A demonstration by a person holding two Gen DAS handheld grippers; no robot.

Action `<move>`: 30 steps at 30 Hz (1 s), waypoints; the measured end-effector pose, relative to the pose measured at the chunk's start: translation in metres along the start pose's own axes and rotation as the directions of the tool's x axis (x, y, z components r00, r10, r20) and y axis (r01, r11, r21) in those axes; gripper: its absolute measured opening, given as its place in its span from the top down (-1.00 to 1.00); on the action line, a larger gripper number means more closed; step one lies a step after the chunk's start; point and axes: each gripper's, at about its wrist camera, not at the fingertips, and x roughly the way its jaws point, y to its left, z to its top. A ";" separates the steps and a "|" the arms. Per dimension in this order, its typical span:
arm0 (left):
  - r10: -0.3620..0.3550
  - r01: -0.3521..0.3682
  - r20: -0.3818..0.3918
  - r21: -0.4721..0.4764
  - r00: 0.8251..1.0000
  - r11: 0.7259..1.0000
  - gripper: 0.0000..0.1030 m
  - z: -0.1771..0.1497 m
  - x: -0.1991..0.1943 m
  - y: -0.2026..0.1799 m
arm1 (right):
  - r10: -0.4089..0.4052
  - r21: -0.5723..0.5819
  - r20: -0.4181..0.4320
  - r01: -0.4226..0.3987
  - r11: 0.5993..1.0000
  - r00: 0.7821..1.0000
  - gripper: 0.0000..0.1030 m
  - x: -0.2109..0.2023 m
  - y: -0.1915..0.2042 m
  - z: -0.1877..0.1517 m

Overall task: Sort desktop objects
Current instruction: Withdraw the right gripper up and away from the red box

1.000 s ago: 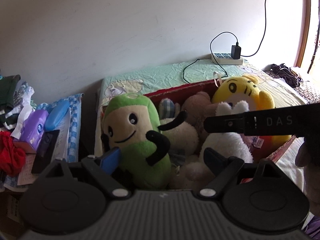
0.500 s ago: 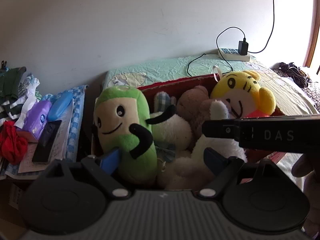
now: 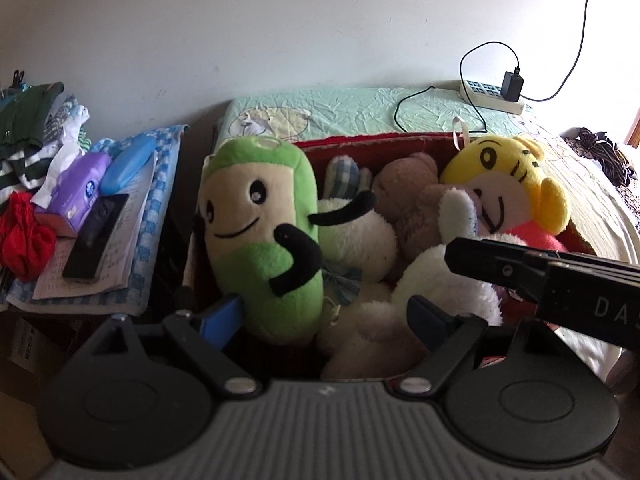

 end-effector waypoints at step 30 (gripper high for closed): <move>0.037 -0.038 -0.032 -0.044 0.999 0.998 -0.94 0.001 -0.002 -0.001 | -0.177 0.008 0.023 0.177 0.984 0.984 0.42 -0.012 0.003 -0.006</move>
